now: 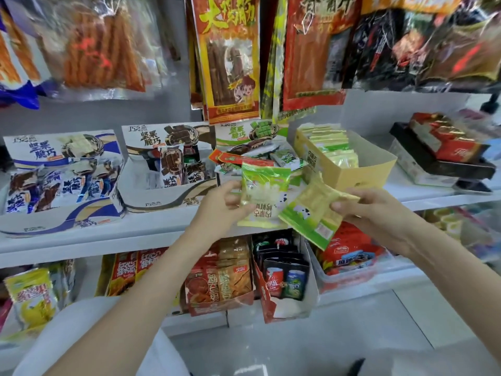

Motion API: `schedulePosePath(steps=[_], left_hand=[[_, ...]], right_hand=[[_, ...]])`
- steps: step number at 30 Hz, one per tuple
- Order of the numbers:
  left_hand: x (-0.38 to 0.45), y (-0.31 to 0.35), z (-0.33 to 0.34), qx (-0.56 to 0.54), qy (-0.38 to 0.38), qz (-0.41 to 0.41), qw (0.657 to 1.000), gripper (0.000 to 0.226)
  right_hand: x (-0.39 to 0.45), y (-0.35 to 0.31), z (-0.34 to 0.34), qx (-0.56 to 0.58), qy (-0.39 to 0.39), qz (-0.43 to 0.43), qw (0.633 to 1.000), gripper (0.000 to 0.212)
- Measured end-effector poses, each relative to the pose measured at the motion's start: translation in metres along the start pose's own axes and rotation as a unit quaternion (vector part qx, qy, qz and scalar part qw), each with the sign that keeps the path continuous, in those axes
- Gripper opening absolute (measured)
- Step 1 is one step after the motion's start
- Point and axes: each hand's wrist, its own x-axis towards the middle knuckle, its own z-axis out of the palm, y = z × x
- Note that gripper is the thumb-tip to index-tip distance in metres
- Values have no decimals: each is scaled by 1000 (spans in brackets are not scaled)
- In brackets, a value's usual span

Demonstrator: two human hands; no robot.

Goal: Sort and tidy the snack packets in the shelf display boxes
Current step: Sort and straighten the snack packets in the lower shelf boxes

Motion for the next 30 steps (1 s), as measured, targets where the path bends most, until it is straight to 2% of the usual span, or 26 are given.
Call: schedulePosePath(steps=[3, 6, 10, 12, 13, 15, 19, 21, 24, 25, 27, 30], left_hand=[[0, 4, 10, -19, -52, -7, 998, 33], [1, 13, 22, -72, -102, -12, 992, 23], [3, 25, 41, -182, -186, -65, 963, 18], [3, 28, 52, -206, -205, -55, 955, 17], [3, 30, 57, -194, -204, -35, 959, 15], [5, 31, 62, -147, -181, -5, 972, 30], [11, 34, 62, -117, -139, 15, 983, 43], [14, 36, 61, -97, -139, 34, 985, 39], [14, 36, 61, -61, -157, 53, 984, 37], [13, 36, 61, -46, -157, 61, 985, 36], [12, 37, 62, -35, -148, 64, 986, 29], [11, 38, 64, -64, -153, 34, 985, 18]], right_hand=[[-4, -4, -3, 15, 9, -20, 1000, 29], [-5, -5, -7, -40, 21, -41, 998, 35], [-2, -3, -8, -86, 78, -99, 988, 42], [0, 1, -5, -86, 87, -113, 986, 41], [1, 2, -5, -88, 90, -119, 985, 41], [1, 4, -5, -97, 100, -127, 982, 41], [3, 3, -14, -210, 185, -159, 947, 40], [-1, 2, -18, -198, 170, -145, 954, 43], [-10, -3, -23, -149, 100, -114, 977, 54], [-12, -3, -26, -136, 78, -115, 981, 52], [-15, -2, -28, -145, 57, -125, 980, 33], [-15, 4, -30, -150, 96, -105, 978, 13]])
